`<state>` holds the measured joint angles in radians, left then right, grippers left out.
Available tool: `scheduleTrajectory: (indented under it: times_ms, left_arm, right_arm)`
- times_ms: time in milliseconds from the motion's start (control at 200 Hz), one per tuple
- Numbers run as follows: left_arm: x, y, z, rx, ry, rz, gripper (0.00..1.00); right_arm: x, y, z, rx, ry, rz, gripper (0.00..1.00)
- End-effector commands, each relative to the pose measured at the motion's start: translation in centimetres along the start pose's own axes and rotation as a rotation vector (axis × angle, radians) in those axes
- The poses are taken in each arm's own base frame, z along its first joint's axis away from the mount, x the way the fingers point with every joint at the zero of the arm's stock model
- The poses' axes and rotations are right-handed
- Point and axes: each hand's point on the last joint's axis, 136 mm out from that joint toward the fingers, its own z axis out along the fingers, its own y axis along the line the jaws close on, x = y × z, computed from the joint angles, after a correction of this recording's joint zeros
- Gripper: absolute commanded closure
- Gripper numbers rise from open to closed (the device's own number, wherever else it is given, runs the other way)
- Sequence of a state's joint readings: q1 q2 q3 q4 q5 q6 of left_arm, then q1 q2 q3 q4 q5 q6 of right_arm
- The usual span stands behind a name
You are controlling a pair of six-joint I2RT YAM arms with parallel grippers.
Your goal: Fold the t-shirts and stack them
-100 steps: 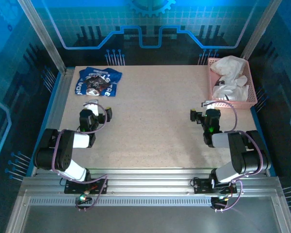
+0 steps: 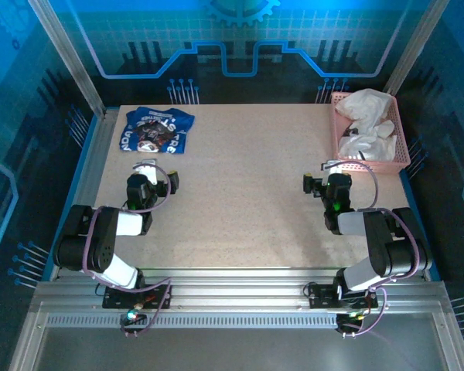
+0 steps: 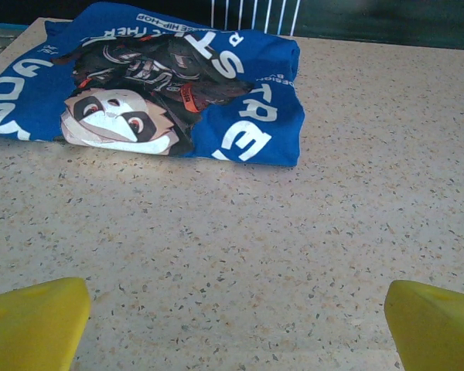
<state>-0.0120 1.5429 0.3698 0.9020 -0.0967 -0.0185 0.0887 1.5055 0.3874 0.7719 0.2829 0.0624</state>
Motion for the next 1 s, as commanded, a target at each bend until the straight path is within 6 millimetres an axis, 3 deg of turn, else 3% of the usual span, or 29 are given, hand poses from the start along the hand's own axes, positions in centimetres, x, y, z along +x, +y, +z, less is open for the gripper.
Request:
scheduleTrajectory:
  times_ms: [0, 200, 320, 470, 585, 700, 770, 840, 990]
  left_arm:
    - [-0.7, -0.2, 0.3, 0.015, -0.013, 0.018, 0.01]
    - [-0.7, -0.2, 0.3, 0.017, -0.013, 0.017, 0.01]
    - [-3.8, -0.7, -0.7, 0.005, 0.021, 0.033, 0.01]
    - [-9.9, -2.7, -3.7, 0.045, 0.052, -0.083, 0.01]
    - [-12.6, -5.6, -6.0, 0.09, 0.162, -0.25, 0.01]
    - [-13.6, -9.8, -7.0, 0.176, 0.318, -0.387, 0.01]
    - [-13.8, -12.4, -6.9, 0.23, 0.403, -0.416, 0.01]
    - [-14.4, -15.0, -6.8, 0.293, 0.456, -0.423, 0.01]
    - [-15.7, -19.9, -7.1, 0.383, 0.492, -0.289, 0.01]
  right_arm:
    - [-1.7, -0.1, 0.0, 0.001, -0.051, 0.005, 0.0]
    - [-1.9, -0.1, 0.0, 0.003, -0.06, 0.002, 0.0]
    - [-3.9, 1.1, -1.5, -0.006, -0.016, -0.063, 0.0]
    - [-7.3, 2.0, -6.9, -0.095, 0.074, 0.042, 0.0]
    - [-10.3, 3.2, -12.2, -0.181, 0.132, 0.156, 0.0]
    - [-12.7, 2.0, -15.9, -0.165, 0.279, 0.243, 0.0]
    - [-14.0, 1.1, -16.2, -0.159, 0.341, 0.255, 0.0]
    - [-15.6, 0.3, -15.2, -0.191, 0.387, 0.283, 0.0]
    - [-17.7, -4.0, -10.1, -0.178, 0.491, 0.413, 0.0]
